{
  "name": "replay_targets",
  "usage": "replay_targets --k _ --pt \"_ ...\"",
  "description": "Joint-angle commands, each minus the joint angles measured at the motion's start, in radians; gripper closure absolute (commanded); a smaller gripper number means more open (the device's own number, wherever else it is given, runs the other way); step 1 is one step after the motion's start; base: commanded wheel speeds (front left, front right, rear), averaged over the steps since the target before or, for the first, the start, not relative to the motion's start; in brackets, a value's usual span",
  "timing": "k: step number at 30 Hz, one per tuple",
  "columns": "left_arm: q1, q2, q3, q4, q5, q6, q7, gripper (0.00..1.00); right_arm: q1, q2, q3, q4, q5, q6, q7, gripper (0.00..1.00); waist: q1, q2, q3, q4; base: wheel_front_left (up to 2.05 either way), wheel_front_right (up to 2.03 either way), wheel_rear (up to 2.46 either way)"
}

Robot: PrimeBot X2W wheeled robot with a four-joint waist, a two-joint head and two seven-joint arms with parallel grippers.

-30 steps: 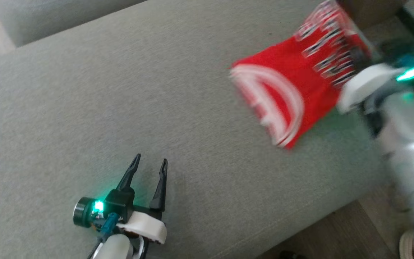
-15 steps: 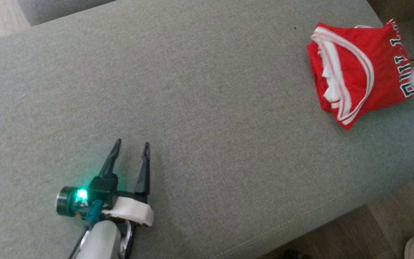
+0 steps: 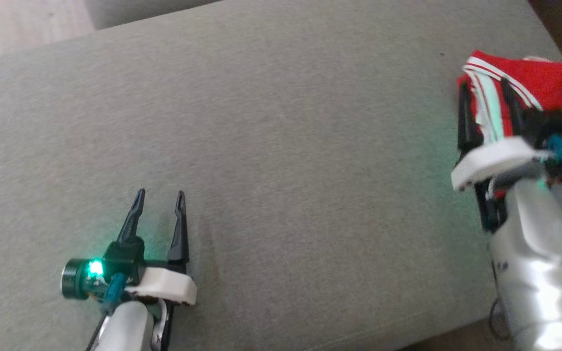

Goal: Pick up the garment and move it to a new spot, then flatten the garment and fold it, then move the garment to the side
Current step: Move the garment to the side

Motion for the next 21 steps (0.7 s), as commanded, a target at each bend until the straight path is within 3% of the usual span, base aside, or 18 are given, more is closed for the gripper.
replay_targets --k 1,10,21 --pt "0.008 0.003 0.036 -0.034 -0.003 0.011 -0.006 0.0 0.022 0.012 0.034 -0.052 0.02 -0.001 -0.011 0.0 0.0 0.0 -0.017 0.045 0.0 0.0 0.0" --pt "0.033 0.003 0.055 -0.046 -0.01 0.03 -0.006 0.0 0.178 0.015 0.125 -0.118 0.157 -0.001 -0.011 0.0 0.0 0.0 -0.047 0.148 0.0 0.0 0.0" --pt "0.071 0.003 0.097 -0.041 -0.042 0.043 -0.006 0.0 0.249 0.016 0.17 -0.145 0.187 -0.001 -0.011 0.0 0.0 0.0 -0.125 0.224 0.0 0.0 0.0"
